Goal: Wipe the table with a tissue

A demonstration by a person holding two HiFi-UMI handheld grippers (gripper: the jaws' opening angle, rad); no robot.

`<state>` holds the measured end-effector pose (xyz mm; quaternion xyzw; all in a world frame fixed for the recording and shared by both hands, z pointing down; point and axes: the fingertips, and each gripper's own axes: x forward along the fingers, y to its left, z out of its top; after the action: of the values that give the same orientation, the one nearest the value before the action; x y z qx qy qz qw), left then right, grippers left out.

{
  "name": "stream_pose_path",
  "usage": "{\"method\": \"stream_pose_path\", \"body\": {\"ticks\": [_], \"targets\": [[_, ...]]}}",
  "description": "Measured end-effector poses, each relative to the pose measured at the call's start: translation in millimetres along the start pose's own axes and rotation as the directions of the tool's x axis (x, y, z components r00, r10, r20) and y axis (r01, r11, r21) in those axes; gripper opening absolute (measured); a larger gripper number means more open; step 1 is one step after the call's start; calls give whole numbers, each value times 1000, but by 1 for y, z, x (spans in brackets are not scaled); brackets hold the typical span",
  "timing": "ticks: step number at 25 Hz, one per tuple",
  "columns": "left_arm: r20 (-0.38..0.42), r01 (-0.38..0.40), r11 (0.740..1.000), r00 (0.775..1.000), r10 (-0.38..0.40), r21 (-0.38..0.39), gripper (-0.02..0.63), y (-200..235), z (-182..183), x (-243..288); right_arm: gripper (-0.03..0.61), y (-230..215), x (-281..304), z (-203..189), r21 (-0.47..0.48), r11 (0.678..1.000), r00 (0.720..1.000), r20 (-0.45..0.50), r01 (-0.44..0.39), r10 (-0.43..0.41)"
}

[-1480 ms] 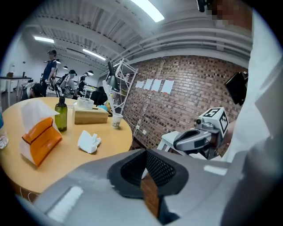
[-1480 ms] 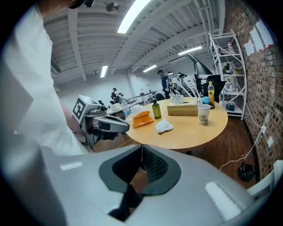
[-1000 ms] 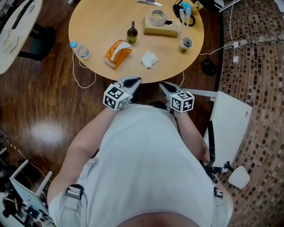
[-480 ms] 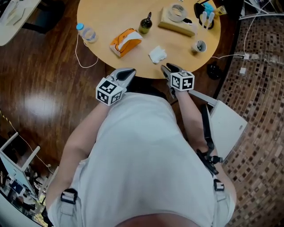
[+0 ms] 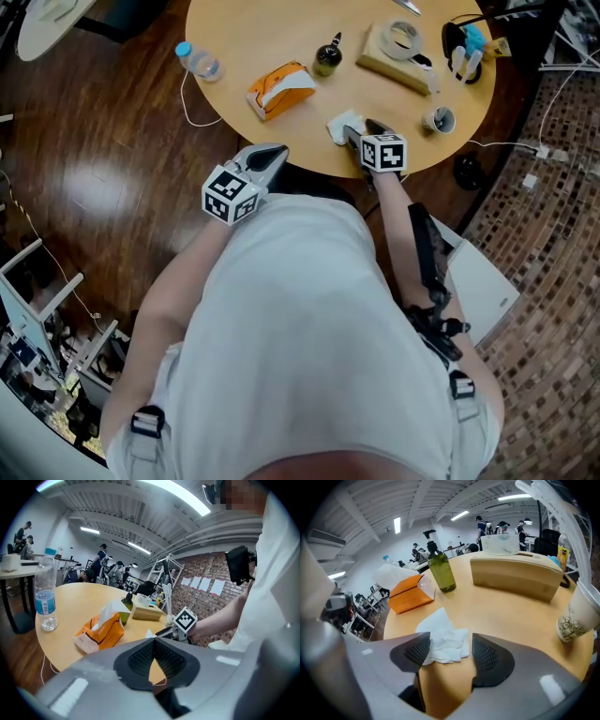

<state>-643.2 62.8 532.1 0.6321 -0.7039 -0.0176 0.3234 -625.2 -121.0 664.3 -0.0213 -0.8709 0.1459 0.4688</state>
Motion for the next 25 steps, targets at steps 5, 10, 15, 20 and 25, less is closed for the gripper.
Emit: {"method": "stream_pose_path", "body": {"ticks": [5, 10, 15, 20, 25], "targets": [[16, -26, 1000, 1000, 26, -16, 5, 4, 6, 4, 289, 7, 6, -15, -164, 986, 998, -36, 41, -48], [20, -29, 999, 999, 29, -17, 5, 5, 6, 5, 157, 26, 13, -17, -303, 953, 997, -74, -17, -6], [19, -20, 1000, 1000, 21, -20, 5, 5, 4, 0, 57, 46, 2, -15, -364, 930, 998, -67, -41, 18], [17, 45, 999, 999, -45, 14, 5, 0, 8, 6, 49, 45, -26, -10, -259, 966, 999, 23, -15, 22], [-5, 141, 988, 990, -141, 64, 5, -8, 6, 7, 49, 49, -63, -17, -113, 992, 991, 133, 50, -34]]}}
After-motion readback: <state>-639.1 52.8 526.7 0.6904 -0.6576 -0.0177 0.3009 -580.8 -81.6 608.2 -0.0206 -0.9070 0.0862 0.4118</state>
